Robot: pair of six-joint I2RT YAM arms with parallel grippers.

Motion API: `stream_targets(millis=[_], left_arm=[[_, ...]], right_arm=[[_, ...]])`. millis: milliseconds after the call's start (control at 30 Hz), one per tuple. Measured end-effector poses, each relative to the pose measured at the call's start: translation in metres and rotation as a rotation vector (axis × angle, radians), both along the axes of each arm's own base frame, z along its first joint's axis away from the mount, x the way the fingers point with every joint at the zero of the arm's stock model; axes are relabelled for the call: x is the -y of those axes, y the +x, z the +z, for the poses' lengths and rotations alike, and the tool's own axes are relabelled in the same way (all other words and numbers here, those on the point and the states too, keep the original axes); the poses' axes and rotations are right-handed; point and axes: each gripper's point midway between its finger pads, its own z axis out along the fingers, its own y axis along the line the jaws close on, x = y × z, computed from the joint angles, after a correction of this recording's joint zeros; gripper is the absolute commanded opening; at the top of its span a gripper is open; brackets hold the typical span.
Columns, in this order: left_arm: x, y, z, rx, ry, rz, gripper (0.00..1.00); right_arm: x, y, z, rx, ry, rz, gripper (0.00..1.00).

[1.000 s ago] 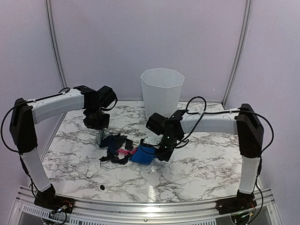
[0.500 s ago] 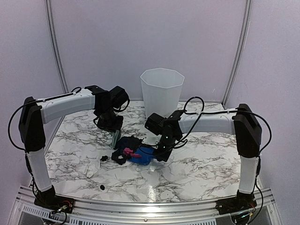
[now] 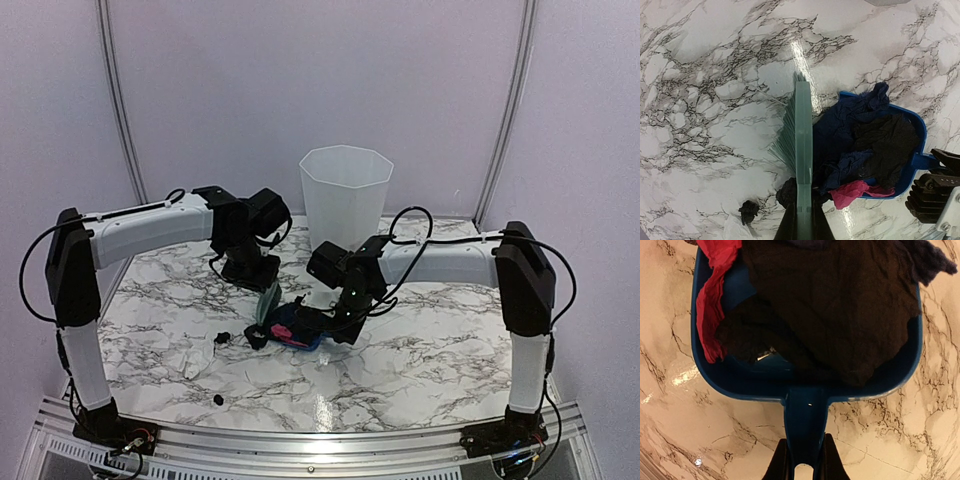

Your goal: Sweep away the paper scraps from the table

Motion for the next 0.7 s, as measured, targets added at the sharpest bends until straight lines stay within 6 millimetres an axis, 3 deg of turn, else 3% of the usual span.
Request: stream_targets(millis=[400, 700], left_arm=[[0.02, -0.013, 0.007, -0.007, -0.043, -0.003, 0.0], [0.018, -0.011, 0.01, 0.013, -0.041, 0.052, 0.0]], right_arm=[[0.001, 0.003, -0.002, 0.019, 0.001, -0.012, 0.0], [0.005, -0.005, 0.011, 0.028, 0.055, -0.022, 0.0]])
